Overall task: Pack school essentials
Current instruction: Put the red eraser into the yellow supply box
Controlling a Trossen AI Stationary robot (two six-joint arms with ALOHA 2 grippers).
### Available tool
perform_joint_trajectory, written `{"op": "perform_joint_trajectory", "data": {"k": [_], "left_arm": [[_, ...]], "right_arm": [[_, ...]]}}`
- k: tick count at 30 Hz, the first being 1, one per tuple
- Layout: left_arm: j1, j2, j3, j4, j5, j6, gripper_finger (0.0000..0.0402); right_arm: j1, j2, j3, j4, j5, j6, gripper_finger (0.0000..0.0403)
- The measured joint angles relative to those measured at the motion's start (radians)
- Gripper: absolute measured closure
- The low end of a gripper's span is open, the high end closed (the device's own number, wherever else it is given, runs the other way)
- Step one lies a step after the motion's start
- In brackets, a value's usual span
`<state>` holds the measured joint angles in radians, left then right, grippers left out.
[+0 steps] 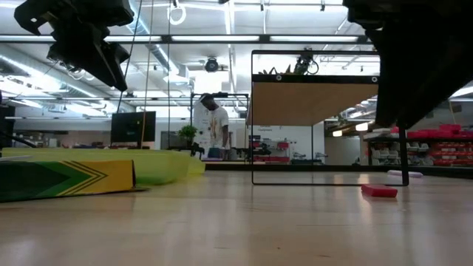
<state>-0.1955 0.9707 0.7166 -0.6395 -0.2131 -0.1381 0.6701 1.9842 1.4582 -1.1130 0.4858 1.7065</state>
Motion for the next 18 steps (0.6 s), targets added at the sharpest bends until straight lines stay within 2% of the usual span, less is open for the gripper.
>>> {"op": "perform_joint_trajectory", "data": {"k": [6, 12, 18], "left_arm": [[0.000, 0.001, 0.000, 0.001, 0.000, 0.000, 0.0239], [0.000, 0.000, 0.000, -0.020, 0.000, 0.003, 0.0239], [0.000, 0.000, 0.000, -0.026, 0.000, 0.045, 0.0239]], "right_arm": [[-0.015, 0.076, -0.001, 0.038, -0.011, 0.051, 0.0234], [0.005, 0.113, 0.015, 0.047, 0.042, 0.177, 0.0237], [0.008, 0.204, 0.169, -0.074, 0.061, 0.221, 0.0237]]}}
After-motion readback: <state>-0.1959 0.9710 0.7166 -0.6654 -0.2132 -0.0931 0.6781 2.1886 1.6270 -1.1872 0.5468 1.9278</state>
